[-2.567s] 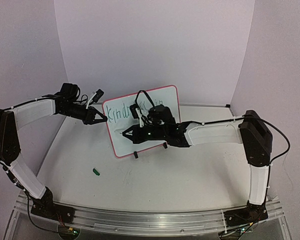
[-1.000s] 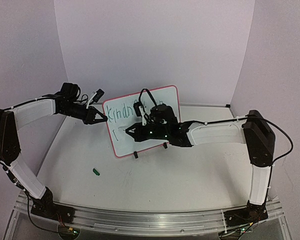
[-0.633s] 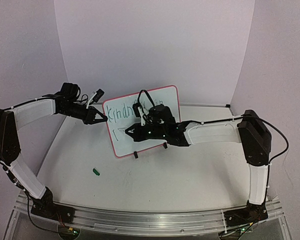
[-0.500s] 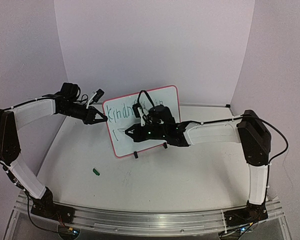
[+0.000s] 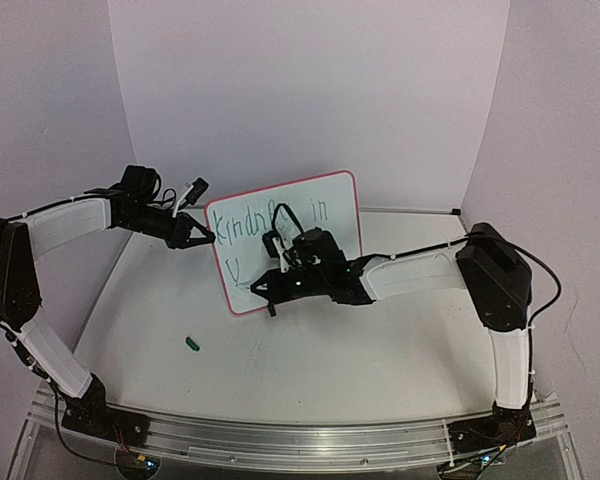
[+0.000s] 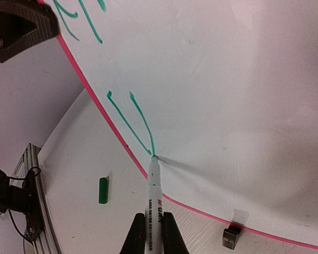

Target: Write a sentence on the whiteboard

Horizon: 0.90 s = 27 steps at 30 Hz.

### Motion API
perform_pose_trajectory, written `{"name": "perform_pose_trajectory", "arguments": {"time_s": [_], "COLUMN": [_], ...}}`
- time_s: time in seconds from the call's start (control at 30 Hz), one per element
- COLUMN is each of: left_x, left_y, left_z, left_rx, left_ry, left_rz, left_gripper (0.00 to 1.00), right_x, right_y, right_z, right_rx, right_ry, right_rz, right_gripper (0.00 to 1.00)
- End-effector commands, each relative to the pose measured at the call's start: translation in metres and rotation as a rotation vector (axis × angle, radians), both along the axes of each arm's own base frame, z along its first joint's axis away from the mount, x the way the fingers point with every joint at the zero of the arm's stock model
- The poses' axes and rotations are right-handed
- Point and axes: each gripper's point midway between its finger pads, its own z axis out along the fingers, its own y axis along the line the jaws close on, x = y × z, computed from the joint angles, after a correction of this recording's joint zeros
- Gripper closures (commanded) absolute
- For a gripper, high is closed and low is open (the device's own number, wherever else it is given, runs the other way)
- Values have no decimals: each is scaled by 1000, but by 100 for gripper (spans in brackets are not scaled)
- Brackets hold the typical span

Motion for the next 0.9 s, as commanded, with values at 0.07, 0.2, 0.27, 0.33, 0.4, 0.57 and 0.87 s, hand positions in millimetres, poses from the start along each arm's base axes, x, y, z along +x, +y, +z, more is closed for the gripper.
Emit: {"name": "perform_pose_trajectory", "arguments": {"time_s": [0.07, 0.2, 0.27, 0.33, 0.4, 0.57, 0.87], "left_x": [2, 2, 2, 2, 2, 2, 1], "left_y": [2, 1, 2, 1, 2, 1, 2], "left_z": [-5, -6, -6, -6, -6, -5, -4], "left_rx": [56, 56, 57, 57, 58, 57, 56], "left_ry": [-12, -10, -11, -11, -10, -11, -14], "left_rz": [12, 12, 13, 12, 12, 12, 12], "left_gripper": [100, 100, 100, 100, 100, 100, 100], "right_x": [-6, -12, -17, -22, -23, -10, 17], "right_y": [4, 5, 5, 2, -2, -17, -22], "right_z": [-20, -10, 6, 28, 46, 68, 59], "right_rx": [-12, 5, 26, 54, 72, 72, 61], "right_ry": [45, 40, 16, -21, -53, -113, -97], "right_rz": [18, 47, 78, 104, 101, 6, -73], "right_gripper": [100, 100, 100, 100, 100, 100, 100]}}
